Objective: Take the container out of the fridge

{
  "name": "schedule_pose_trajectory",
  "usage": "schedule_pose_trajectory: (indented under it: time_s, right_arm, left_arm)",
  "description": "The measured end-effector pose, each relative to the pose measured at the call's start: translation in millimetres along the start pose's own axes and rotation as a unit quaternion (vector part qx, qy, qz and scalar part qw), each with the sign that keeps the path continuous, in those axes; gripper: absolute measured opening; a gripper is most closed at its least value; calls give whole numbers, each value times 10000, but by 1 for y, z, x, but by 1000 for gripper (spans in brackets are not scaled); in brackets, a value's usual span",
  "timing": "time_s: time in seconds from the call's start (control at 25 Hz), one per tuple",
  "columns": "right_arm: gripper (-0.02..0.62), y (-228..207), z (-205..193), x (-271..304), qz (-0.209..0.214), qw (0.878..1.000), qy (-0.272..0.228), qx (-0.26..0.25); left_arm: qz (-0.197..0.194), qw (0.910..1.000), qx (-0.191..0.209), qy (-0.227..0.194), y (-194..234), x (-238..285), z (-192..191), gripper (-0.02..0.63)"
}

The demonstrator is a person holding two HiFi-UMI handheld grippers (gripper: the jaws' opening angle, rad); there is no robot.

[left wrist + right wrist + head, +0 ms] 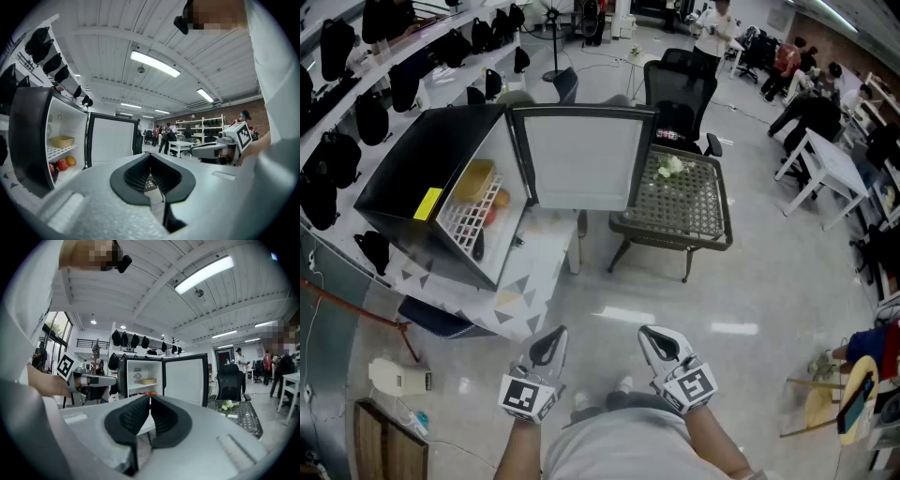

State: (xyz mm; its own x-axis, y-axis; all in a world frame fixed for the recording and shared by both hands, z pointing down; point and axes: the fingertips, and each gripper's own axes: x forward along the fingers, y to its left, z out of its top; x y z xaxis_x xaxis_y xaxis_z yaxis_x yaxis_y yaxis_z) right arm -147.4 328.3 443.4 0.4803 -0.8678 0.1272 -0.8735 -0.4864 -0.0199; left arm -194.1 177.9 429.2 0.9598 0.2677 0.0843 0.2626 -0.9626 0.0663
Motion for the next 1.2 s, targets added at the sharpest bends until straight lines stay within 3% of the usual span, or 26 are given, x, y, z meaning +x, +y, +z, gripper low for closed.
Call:
schedule_pose_trajectory:
  time_s: [0.48,0.8,1.2]
  right_arm:
    - [11,-94,3,-25,-235,9994,-215,145]
    - [11,-147,-8,-37,-298,9982,-325,395]
    - [11,-165,-25,26,27,9992,-127,386]
  left_arm:
    - [-131,9998,145,73,-38,85,9,9]
    - [127,9995,112,256,-53,120,-2,9]
    - [411,9987,-11,285,1,150,-19,9]
